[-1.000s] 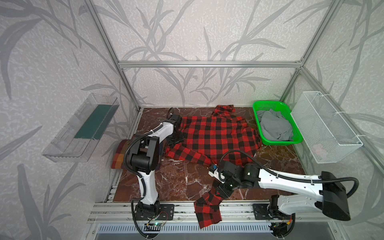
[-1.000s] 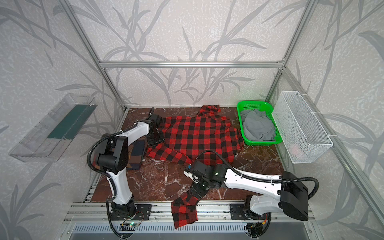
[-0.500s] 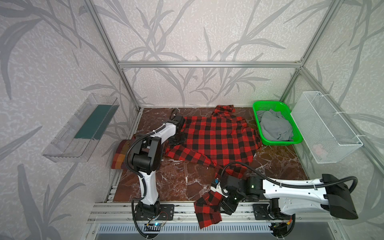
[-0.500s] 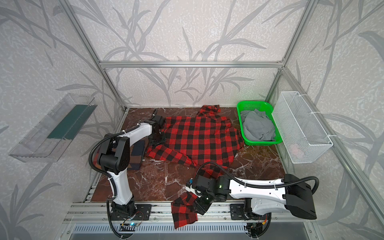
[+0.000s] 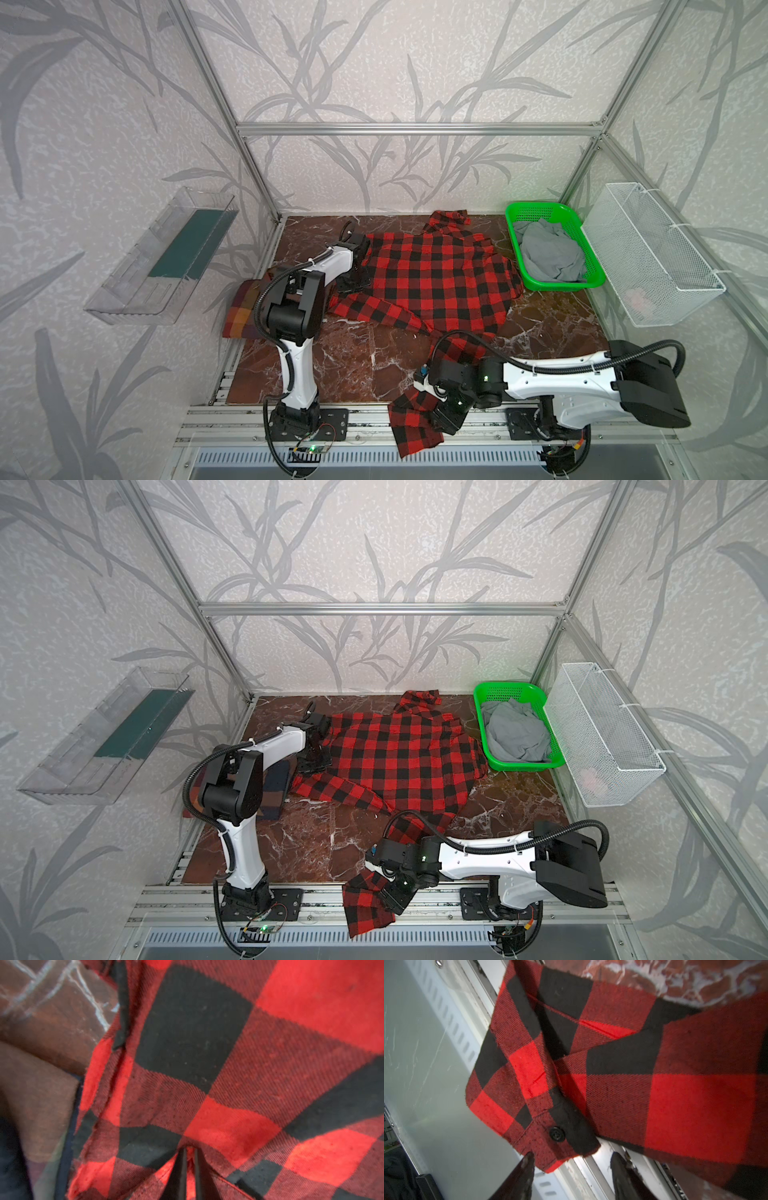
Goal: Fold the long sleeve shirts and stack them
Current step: 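Grasp the hanging sleeve cuff with the right gripper and lift it onto the table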
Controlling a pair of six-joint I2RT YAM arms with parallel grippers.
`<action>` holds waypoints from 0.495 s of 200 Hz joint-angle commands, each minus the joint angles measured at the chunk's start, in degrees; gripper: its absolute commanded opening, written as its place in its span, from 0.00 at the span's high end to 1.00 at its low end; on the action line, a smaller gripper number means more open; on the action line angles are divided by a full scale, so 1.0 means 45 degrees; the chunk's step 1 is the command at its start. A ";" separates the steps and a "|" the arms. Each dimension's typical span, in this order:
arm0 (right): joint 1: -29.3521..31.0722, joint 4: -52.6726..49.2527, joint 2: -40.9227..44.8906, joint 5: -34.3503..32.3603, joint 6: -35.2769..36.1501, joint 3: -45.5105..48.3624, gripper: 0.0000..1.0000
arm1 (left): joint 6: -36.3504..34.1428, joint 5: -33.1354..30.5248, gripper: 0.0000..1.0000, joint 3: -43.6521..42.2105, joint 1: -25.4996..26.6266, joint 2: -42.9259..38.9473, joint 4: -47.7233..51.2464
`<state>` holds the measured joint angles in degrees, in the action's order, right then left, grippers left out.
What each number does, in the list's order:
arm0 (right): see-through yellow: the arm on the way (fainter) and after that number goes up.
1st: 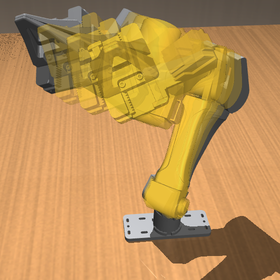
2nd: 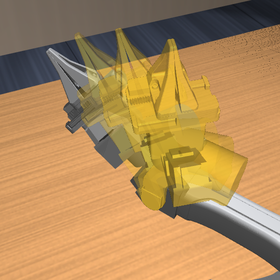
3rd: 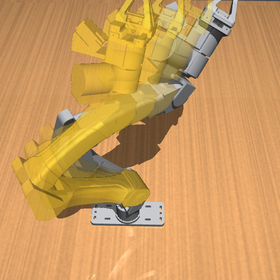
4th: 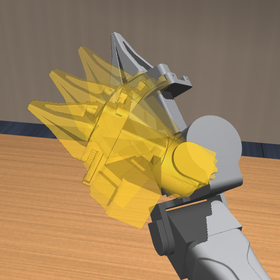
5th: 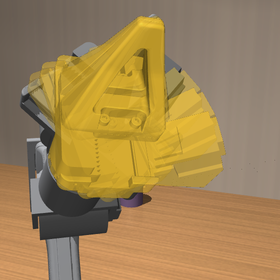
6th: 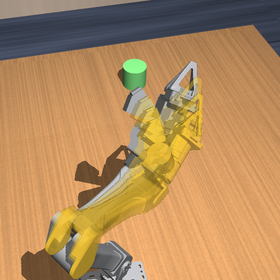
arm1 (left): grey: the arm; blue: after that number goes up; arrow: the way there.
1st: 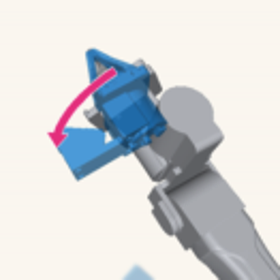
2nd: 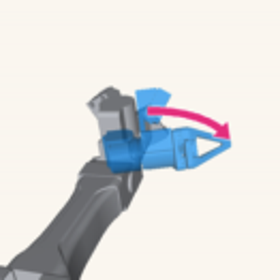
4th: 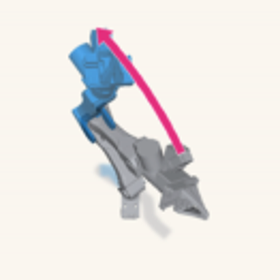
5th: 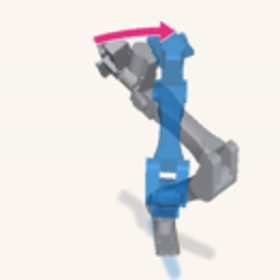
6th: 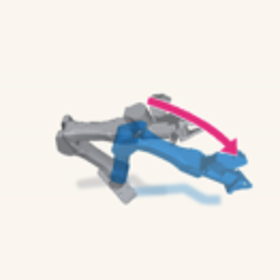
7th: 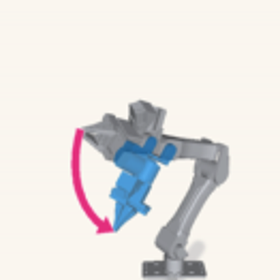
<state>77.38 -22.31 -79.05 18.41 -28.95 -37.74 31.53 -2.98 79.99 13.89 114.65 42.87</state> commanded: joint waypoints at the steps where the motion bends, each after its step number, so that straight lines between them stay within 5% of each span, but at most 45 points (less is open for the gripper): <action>1: 0.0128 0.0768 -0.0660 -0.0090 -0.0037 -0.0320 0.44 | -0.0031 -0.0216 1.00 -0.0196 0.0064 0.0090 0.0285; 28: 0.0139 0.1235 -0.1081 0.0102 -0.0088 -0.0285 0.54 | -0.0031 -0.0302 1.00 -0.0250 0.0066 -0.0075 0.0341; 73: 0.0129 0.0095 0.0331 -0.0862 0.0280 -0.0265 0.96 | -0.0073 -0.0667 1.00 -0.0367 0.0068 -0.1055 0.0580; 99: 0.0130 -0.1541 0.2330 -0.1630 0.1023 -0.0504 1.00 | -0.0023 -0.0899 1.00 -0.0560 0.0063 -0.2005 0.0699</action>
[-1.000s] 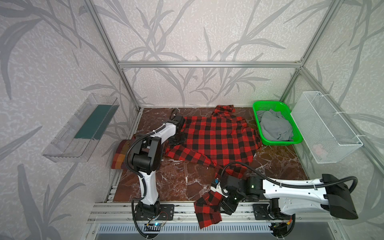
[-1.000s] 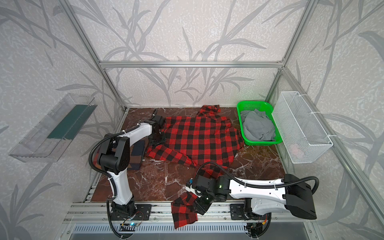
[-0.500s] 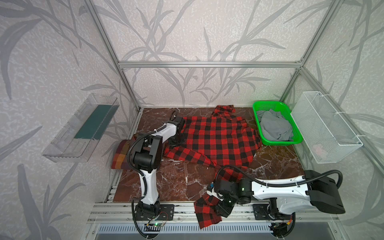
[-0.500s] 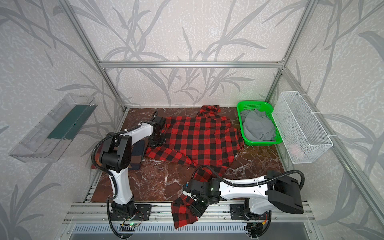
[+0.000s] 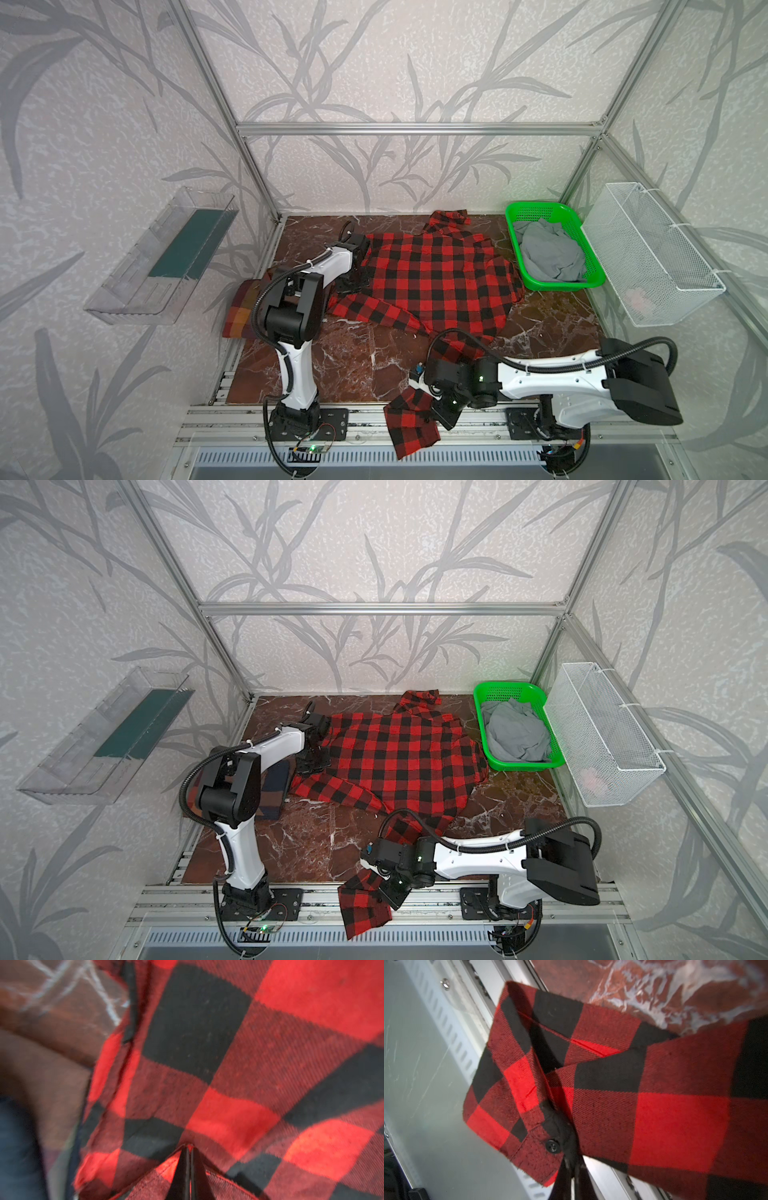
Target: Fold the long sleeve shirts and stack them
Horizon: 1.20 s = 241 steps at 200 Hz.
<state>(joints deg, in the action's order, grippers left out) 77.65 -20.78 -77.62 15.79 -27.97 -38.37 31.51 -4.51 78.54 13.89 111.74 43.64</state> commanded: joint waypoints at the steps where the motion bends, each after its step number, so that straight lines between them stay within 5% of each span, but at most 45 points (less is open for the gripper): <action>1: 0.0071 -0.1881 0.2015 -0.1047 0.0805 -0.0364 1.00 | -0.0014 -0.0569 1.00 -0.0253 0.0060 -0.1386 0.0523; 56: 0.0054 -0.4843 0.6468 -0.2466 0.1972 -0.1329 1.00 | 0.0194 -0.0578 1.00 -0.1408 0.0095 -0.3083 0.0473; 116: 0.0061 -0.7946 0.9798 -0.4464 0.3150 -0.4589 1.00 | 0.0782 -0.0557 1.00 -0.3403 0.0131 -0.6499 0.0295; 165: 0.0051 -0.9592 0.9860 -0.5020 0.3477 -0.6454 1.00 | 0.1505 -0.0553 1.00 -0.5361 0.0348 -0.8946 -0.0015; 213: 0.0050 -0.8700 1.0954 -0.5499 0.3430 -0.7490 1.00 | 0.2376 -0.1066 1.00 -0.6900 0.0887 -1.1596 0.0146; 241: 0.0064 -0.8259 1.1256 -0.4129 0.3888 -0.8302 1.00 | 0.2857 -0.1171 1.00 -0.7780 0.0956 -1.3225 0.0334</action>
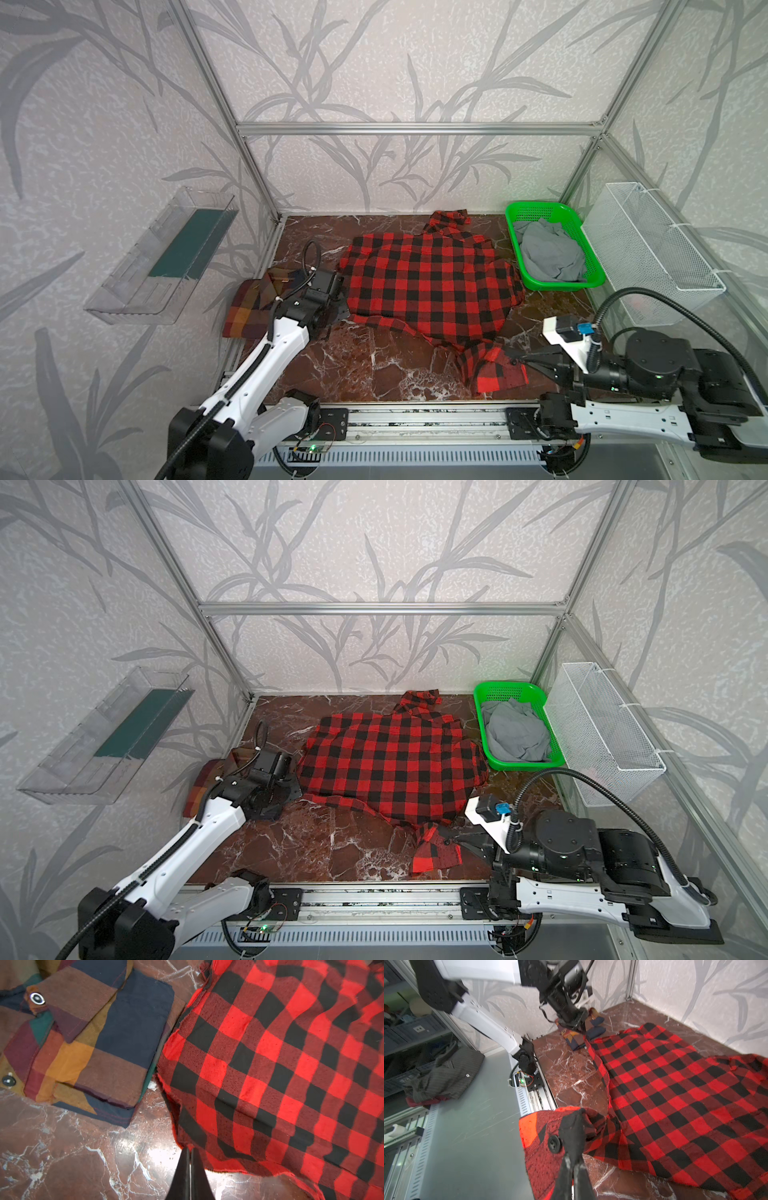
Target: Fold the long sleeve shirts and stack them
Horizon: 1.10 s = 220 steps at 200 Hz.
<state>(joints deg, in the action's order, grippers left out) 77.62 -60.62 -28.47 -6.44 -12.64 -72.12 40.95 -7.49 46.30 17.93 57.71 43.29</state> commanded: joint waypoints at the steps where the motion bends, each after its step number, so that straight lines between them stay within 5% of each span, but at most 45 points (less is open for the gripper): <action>1: 0.0072 0.0598 0.0331 0.0867 0.0504 -0.0845 1.00 | 0.0781 -0.0507 1.00 -0.0629 0.0058 -0.1250 0.0425; 41: 0.0065 -0.0535 -0.1151 0.4996 0.1002 -0.1407 1.00 | 0.1095 -0.0137 1.00 -0.1257 0.0097 -0.2625 0.0845; 96: 0.0060 -0.1358 -0.2546 0.7660 0.0562 -0.0823 1.00 | 0.1593 -0.0459 1.00 -0.2002 0.0303 -0.4474 0.1440; 176: 0.0056 -0.0897 -0.2155 0.6761 0.1194 -0.2353 1.00 | 0.3196 -0.2149 1.00 -0.2341 0.1239 -0.5847 0.2595; 220: 0.0070 -0.0953 -0.2478 0.3873 0.1818 -0.3840 1.00 | 0.3857 -0.2816 1.00 -0.2050 0.1266 -0.5365 0.3057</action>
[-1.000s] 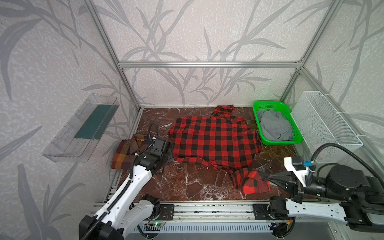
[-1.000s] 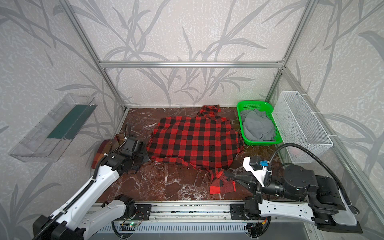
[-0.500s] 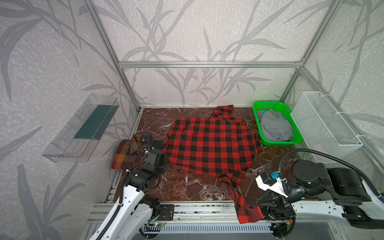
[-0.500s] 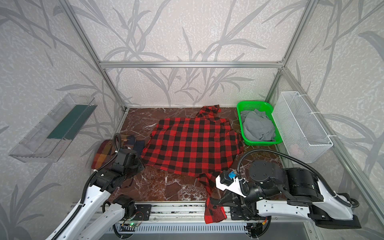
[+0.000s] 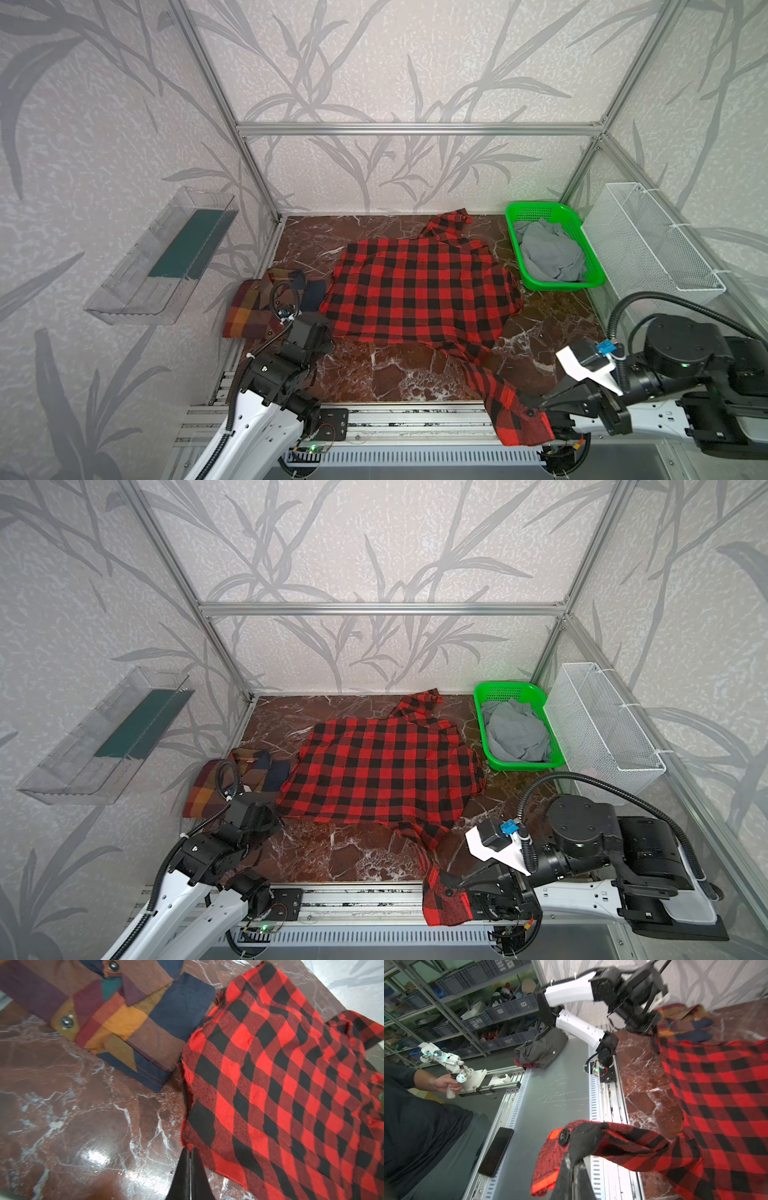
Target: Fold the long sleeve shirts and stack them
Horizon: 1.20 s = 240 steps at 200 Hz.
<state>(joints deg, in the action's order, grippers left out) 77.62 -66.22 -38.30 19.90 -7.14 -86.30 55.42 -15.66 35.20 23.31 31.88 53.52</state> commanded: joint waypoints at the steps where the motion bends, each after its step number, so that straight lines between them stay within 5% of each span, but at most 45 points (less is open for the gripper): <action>1: 0.0063 0.0286 -0.0294 -0.2088 0.0602 -0.0716 1.00 | 0.0638 -0.1006 1.00 0.0438 0.0073 0.0396 0.0783; 73: 0.0067 -0.0344 -0.2247 -0.7211 0.2411 -0.2441 1.00 | -0.0603 -0.2326 1.00 0.2229 0.0055 0.2532 -0.0195; 120: -0.0314 0.0339 -0.3469 -0.9059 0.3643 -0.3057 1.00 | -0.0916 -0.2612 1.00 0.3099 0.0054 0.4325 -0.0489; 138: -0.1718 0.0385 -0.4035 -0.7946 0.3495 -0.3114 1.00 | -0.0982 -0.2634 1.00 0.3205 0.0034 0.4548 -0.0642; 168: -0.6001 0.1094 -0.4598 -0.4096 0.3090 -0.2875 1.00 | -0.1132 -0.2347 1.00 0.3405 -0.0034 0.5238 -0.1029; 206: -0.7782 0.1731 -0.6099 -0.4342 0.2553 -0.4470 1.00 | -0.1431 -0.2577 1.00 0.4003 -0.0333 0.6312 -0.1253; 240: -1.0174 0.2063 -0.7880 -0.2468 0.1442 -0.5778 1.00 | -0.1487 -0.2496 1.00 0.4306 -0.0752 0.7032 -0.1582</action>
<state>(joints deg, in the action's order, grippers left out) 37.26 -60.49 -69.60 2.04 3.42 -108.84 49.41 -25.04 52.60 21.17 61.98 47.35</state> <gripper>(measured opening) 0.047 0.047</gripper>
